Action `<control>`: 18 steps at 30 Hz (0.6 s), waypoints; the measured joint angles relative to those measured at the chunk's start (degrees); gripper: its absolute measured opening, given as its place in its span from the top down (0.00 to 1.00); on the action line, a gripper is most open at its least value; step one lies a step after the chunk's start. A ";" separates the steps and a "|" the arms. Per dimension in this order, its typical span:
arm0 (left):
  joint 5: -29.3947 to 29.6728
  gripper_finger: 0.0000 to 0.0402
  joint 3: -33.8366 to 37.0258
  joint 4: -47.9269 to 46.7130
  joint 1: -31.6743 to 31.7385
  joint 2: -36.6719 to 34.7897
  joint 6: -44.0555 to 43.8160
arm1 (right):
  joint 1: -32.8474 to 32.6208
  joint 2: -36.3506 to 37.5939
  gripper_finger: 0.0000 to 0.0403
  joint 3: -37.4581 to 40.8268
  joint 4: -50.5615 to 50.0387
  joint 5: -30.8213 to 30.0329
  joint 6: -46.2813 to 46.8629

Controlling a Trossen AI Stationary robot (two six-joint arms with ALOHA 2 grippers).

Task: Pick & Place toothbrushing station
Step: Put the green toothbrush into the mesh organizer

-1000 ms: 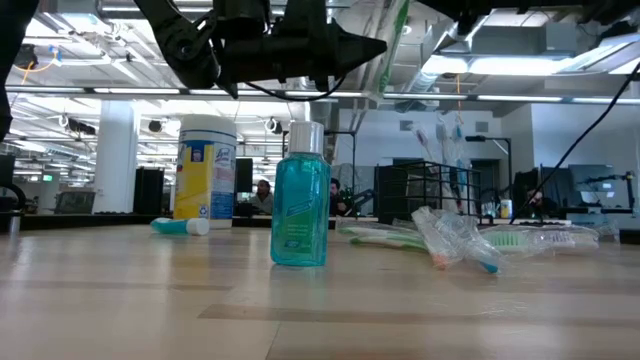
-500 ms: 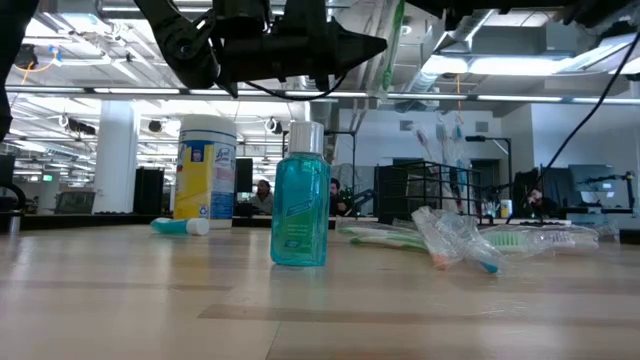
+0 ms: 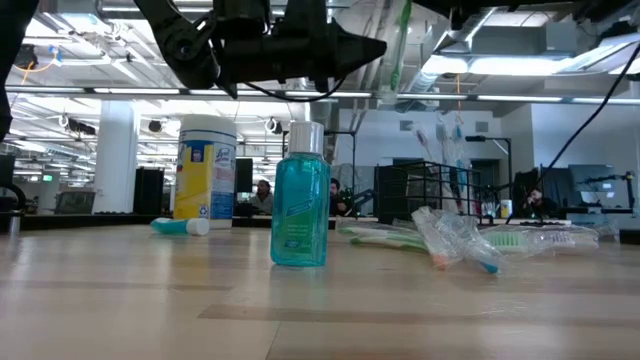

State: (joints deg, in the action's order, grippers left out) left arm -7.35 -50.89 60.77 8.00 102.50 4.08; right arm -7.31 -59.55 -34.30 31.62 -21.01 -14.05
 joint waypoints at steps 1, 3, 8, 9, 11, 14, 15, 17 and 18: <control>0.02 0.89 0.02 -0.01 0.01 0.00 0.00 | -0.01 0.62 0.98 0.01 -1.27 -0.58 0.10; 0.02 0.86 0.02 -0.20 0.11 0.00 -0.02 | 0.00 1.87 0.98 0.02 -3.32 -1.69 0.60; 0.39 0.80 1.81 -2.28 0.67 -1.60 -0.04 | -0.01 5.03 0.98 0.02 -8.57 -3.83 2.10; 0.38 0.80 2.64 -2.49 0.82 -2.04 -0.06 | -0.02 5.54 0.98 0.04 -9.81 -5.39 2.65; 0.40 0.79 4.11 -2.37 1.01 -2.82 -0.08 | 0.31 6.42 0.98 0.03 -12.42 -7.87 4.00; 0.37 0.79 6.20 -2.27 1.03 -4.05 -0.35 | 1.33 7.28 0.98 0.07 -15.56 -9.81 5.70; 0.42 0.80 6.55 -2.05 0.90 -4.11 -0.42 | 1.73 7.52 0.98 0.07 -16.66 -10.25 6.10; 0.36 0.80 7.83 -2.51 0.64 -4.73 -0.50 | 2.64 8.23 0.98 0.09 -18.74 -11.15 6.78; 0.33 0.81 7.94 -2.36 0.42 -4.74 -0.50 | 3.29 8.57 0.98 0.09 -19.54 -11.90 7.50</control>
State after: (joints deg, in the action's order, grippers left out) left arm -7.03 -42.95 58.41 8.41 97.76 3.57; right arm -4.02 -50.98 -34.22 12.08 -32.91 -6.56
